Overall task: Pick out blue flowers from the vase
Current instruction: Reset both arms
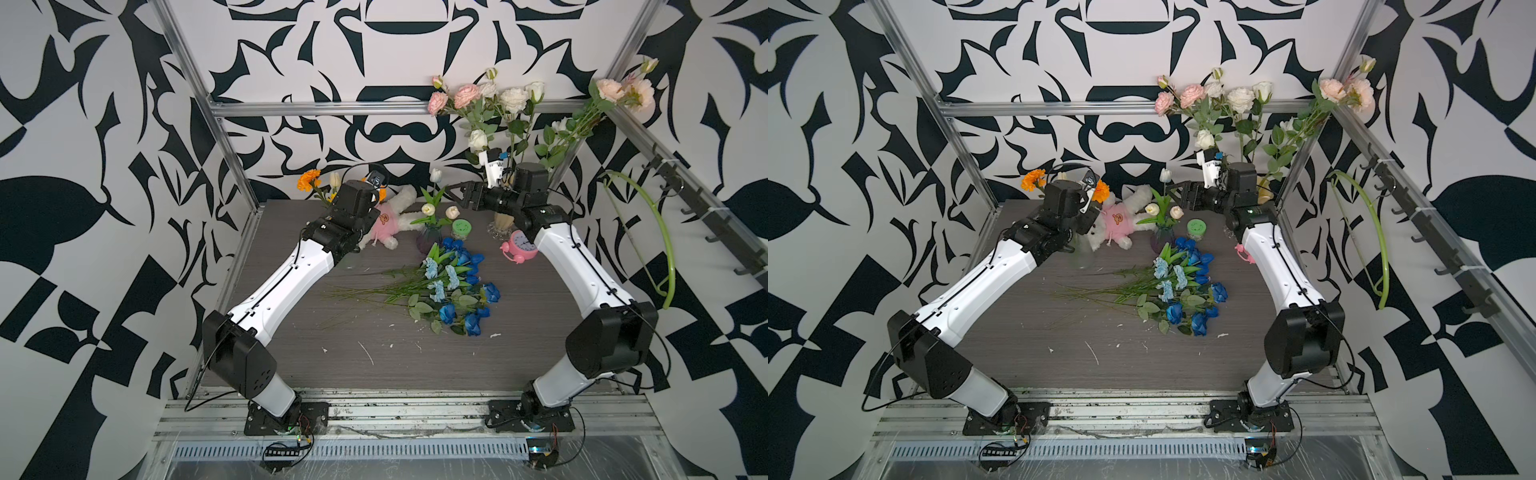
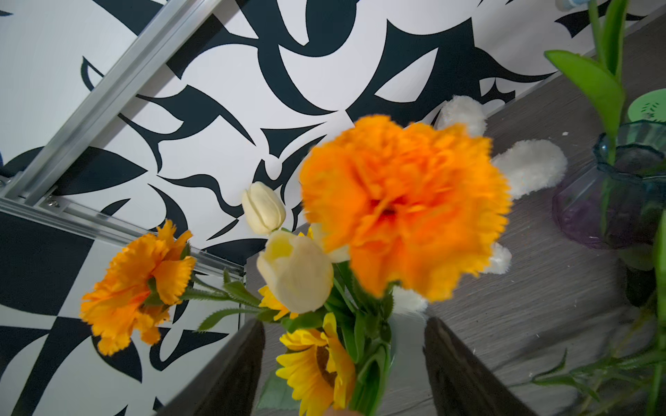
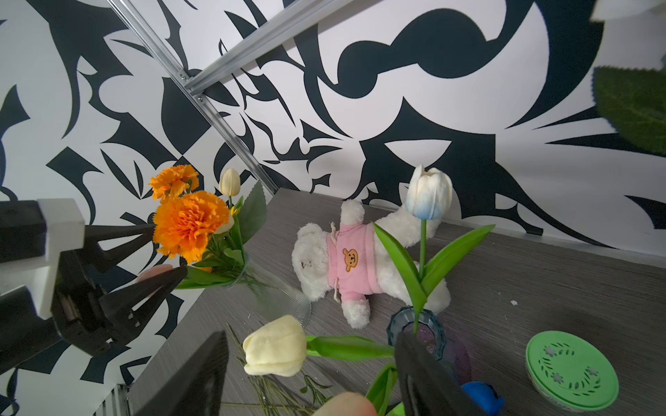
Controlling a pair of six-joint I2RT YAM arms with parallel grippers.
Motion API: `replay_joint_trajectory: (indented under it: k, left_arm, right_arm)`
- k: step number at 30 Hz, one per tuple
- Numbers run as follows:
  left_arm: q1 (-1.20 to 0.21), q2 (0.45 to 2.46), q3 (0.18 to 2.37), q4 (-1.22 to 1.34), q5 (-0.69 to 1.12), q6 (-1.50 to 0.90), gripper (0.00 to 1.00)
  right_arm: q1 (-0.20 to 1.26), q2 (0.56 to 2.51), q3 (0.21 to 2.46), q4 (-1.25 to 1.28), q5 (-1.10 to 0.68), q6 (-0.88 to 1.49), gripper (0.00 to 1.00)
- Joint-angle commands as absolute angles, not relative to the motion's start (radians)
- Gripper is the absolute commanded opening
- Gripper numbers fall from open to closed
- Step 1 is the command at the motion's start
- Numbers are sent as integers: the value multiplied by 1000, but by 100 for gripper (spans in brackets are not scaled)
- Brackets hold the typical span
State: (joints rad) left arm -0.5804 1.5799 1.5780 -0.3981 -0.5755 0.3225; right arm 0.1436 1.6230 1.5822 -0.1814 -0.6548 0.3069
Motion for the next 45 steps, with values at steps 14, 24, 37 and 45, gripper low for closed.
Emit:
replay_joint_trajectory:
  k: [14, 24, 37, 45]
  left_arm:
    - [-396, 1284, 1442, -350, -413, 141, 77]
    - [-84, 1108, 1147, -240, -304, -78, 99]
    - [45, 1181, 692, 204, -317, -155, 99]
    - [46, 1264, 475, 510, -297, -65, 99]
  right_arm:
    - [135, 1587, 1610, -195, -616, 238, 76]
    - [-5, 1462, 1403, -121, -511, 258, 100]
    - [-125, 1452, 831, 265, -188, 157, 100]
    - [-120, 1476, 663, 445, -85, 87, 100]
